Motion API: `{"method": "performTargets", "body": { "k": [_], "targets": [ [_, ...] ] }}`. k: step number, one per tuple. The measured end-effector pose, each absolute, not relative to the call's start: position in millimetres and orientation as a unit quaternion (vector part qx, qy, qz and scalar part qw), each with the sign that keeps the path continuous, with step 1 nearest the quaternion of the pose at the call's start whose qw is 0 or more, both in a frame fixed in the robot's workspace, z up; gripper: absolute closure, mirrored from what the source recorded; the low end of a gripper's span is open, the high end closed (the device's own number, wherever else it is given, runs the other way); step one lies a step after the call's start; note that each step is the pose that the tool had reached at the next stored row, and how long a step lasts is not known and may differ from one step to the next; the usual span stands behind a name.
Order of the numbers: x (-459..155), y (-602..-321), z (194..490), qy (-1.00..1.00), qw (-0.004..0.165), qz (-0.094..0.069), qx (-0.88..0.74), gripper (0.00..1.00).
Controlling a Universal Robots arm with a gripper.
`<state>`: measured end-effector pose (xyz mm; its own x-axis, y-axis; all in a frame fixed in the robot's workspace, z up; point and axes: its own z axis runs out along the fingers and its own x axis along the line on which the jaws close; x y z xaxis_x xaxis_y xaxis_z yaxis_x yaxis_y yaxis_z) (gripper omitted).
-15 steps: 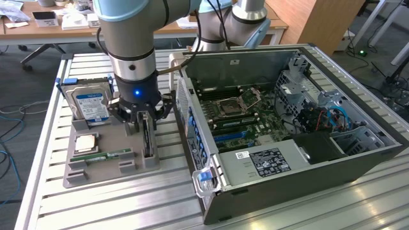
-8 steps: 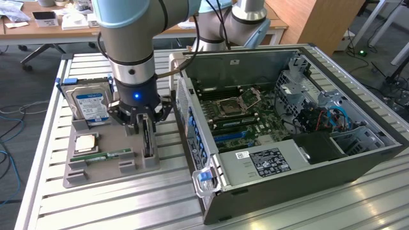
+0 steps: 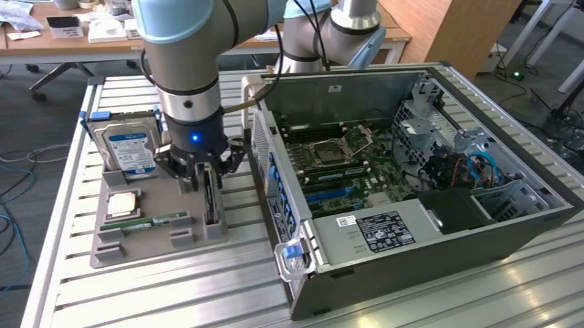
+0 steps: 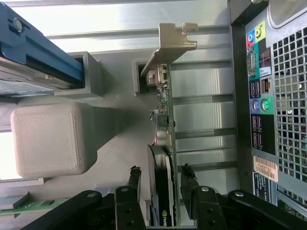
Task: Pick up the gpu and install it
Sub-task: 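Pick up the gpu and move the gpu toward the slot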
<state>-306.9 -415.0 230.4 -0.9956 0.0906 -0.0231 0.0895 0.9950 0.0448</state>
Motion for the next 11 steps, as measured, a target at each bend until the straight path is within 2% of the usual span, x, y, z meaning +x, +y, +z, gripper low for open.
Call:
{"method": "performTargets", "body": {
  "k": [11],
  "targets": [
    [-310.4, -415.1, 229.6, 0.999, 0.013, 0.018, 0.046, 0.53]
  ]
}}
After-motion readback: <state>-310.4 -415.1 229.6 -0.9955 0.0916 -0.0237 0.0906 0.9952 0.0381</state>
